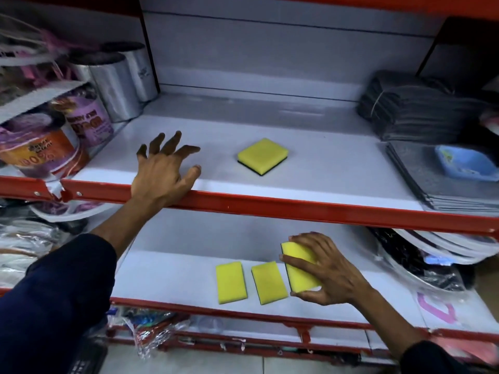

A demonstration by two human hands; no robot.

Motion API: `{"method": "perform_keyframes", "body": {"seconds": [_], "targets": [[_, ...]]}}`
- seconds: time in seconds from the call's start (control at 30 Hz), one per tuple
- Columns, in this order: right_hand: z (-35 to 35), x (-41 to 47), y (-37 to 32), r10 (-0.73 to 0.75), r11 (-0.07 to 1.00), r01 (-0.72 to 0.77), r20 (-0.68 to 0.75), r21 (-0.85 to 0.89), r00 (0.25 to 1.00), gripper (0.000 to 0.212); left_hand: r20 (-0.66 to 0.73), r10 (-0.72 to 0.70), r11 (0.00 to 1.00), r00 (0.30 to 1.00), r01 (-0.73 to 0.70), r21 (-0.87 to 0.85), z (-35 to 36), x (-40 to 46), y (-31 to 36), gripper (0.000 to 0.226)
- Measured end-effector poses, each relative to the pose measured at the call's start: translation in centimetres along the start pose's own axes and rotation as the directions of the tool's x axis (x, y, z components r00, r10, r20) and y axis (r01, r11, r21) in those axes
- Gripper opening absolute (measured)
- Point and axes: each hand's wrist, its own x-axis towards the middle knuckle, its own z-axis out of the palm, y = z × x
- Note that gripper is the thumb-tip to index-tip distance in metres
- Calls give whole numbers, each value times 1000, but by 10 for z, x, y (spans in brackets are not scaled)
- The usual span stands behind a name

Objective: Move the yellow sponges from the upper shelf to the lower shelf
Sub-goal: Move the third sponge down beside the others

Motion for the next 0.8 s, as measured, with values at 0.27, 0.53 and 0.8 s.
{"method": "perform_keyframes", "body": {"seconds": [0.27, 0.53, 0.8], "targets": [[96, -34, 29, 370, 913, -407, 355, 31, 858, 84, 6, -1, 1000, 1000, 1, -23, -2, 0, 2, 65], [149, -24, 21, 337, 901, -421, 439, 106, 833, 95, 12, -2, 1000, 1000, 2, -5, -2, 1, 2, 63], [160, -2, -13, 277, 932, -345, 391, 114, 878, 94, 2, -9, 1000, 1000, 9, -9, -3, 1, 4, 62]]}}
